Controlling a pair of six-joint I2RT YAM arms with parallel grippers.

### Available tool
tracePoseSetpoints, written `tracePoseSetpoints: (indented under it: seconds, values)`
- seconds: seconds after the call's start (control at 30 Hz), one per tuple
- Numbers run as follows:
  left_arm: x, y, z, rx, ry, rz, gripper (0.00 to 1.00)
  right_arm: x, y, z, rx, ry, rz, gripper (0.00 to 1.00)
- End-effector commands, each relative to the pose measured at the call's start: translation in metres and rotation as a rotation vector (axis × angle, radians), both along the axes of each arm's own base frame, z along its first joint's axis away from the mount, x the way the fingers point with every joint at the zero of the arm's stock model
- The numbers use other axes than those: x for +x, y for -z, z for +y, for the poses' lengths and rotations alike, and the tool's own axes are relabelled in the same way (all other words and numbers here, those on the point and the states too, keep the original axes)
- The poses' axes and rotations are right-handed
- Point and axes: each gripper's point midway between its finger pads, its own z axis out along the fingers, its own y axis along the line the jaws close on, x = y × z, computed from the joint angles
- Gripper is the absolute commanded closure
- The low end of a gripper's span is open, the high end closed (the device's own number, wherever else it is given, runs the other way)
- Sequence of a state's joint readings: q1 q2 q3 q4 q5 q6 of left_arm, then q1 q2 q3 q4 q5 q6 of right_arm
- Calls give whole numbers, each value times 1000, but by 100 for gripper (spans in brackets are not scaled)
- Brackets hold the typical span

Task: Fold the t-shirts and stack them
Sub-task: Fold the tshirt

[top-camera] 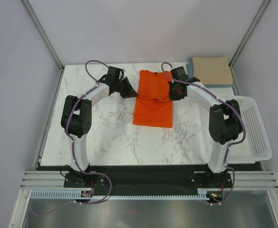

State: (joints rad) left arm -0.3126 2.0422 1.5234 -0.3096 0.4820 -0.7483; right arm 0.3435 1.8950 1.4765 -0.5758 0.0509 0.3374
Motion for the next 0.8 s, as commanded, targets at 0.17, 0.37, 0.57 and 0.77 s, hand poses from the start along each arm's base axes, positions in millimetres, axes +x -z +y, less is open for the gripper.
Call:
tracePoseSetpoints:
  seconds: [0.17, 0.37, 0.57, 0.77]
  values:
    - [35, 1, 5, -17, -3, -21, 98, 37, -1, -8, 12, -7, 3, 100]
    - [47, 14, 3, -29, 15, -10, 98, 43, 23, -14, 7, 13, 53, 100]
    - [54, 4, -3, -63, 81, -56, 75, 56, 27, -19, 25, 62, 56, 86]
    - [42, -32, 27, 10, 86, -162, 46, 50, -19, -14, 102, 24, 0, 62]
